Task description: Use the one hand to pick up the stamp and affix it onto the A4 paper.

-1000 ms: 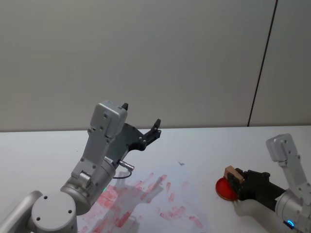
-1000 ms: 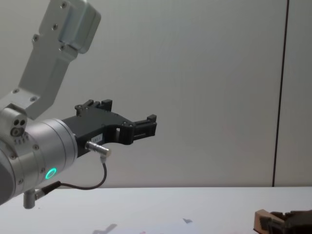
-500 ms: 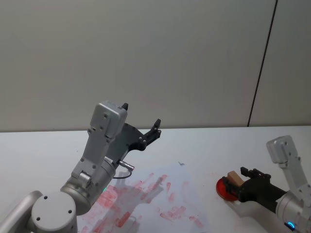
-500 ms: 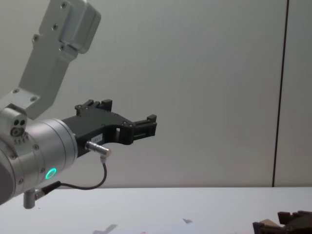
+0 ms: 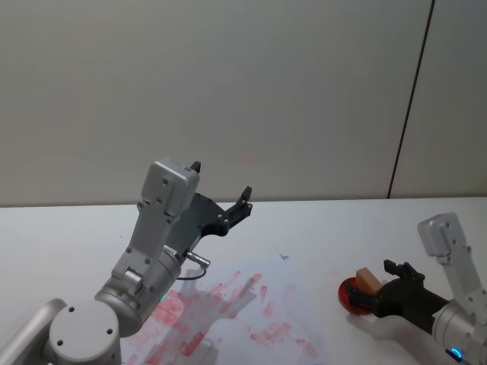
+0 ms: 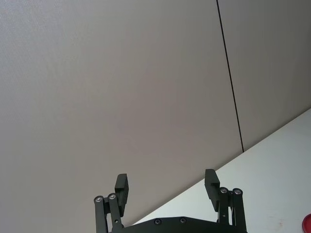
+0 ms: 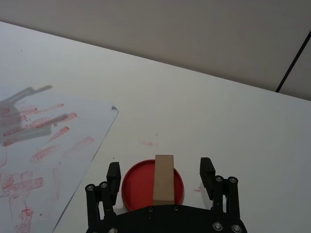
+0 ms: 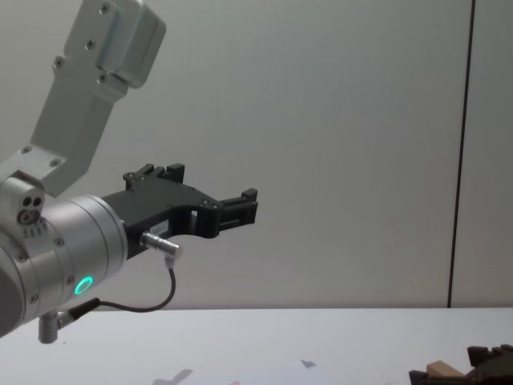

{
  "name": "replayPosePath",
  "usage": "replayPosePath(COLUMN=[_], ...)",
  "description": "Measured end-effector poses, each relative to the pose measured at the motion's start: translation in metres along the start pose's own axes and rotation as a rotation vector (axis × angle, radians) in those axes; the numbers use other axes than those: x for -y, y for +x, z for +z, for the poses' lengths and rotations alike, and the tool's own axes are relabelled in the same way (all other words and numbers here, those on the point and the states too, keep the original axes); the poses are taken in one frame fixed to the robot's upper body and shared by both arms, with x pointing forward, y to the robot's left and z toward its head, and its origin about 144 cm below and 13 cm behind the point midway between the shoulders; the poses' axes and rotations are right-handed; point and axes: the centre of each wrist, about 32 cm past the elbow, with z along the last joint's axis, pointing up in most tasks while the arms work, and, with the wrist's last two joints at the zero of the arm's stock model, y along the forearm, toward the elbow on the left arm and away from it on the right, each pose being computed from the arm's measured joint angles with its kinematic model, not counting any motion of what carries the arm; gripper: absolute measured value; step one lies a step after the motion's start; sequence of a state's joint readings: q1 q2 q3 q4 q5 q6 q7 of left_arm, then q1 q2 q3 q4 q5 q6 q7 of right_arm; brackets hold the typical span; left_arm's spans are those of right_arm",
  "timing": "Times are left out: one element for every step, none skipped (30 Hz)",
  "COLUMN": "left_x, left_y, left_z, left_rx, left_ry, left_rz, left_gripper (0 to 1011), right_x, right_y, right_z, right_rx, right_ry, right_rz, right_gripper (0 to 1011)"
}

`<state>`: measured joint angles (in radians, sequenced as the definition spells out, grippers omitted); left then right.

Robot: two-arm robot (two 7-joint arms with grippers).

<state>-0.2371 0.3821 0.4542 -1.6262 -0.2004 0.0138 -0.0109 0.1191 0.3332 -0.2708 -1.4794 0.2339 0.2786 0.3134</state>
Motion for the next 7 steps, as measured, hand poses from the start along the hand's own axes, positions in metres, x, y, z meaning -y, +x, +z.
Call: replayPosePath(left_x=[0.0000,0.0000,0.0000,0.0000,0.0000,0.0000,0.0000], left_y=[0.0000,0.0000,0.0000,0.0000,0.0000,0.0000,0.0000], left_z=[0.0000,0.0000,0.0000,0.0000,0.0000,0.0000,0.0000], left_rx=[0.000,0.000,0.000,0.000,0.000,0.000,0.000], left_ry=[0.000,0.000,0.000,0.000,0.000,0.000,0.000], left_rz=[0.000,0.000,0.000,0.000,0.000,0.000,0.000], left_gripper=[1001,1001,1001,1001,1002,1001,1001], right_x=[0.0000,0.0000,0.0000,0.0000,0.0001,0.0001,0.0001], right_y=[0.0000,0.0000,0.0000,0.0000,-0.0001,-0.0001,-0.0001], right_z=[0.0000,0.0000,-0.0001,-0.0001,-0.0002,-0.0002,-0.0002], right_rx=[0.000,0.000,0.000,0.000,0.000,0.000,0.000], right_ry=[0.000,0.000,0.000,0.000,0.000,-0.001,0.000], right_rz=[0.000,0.000,0.000,0.000,0.000,0.000,0.000], right_gripper=[1001,1001,1001,1001,1001,1001,1001])
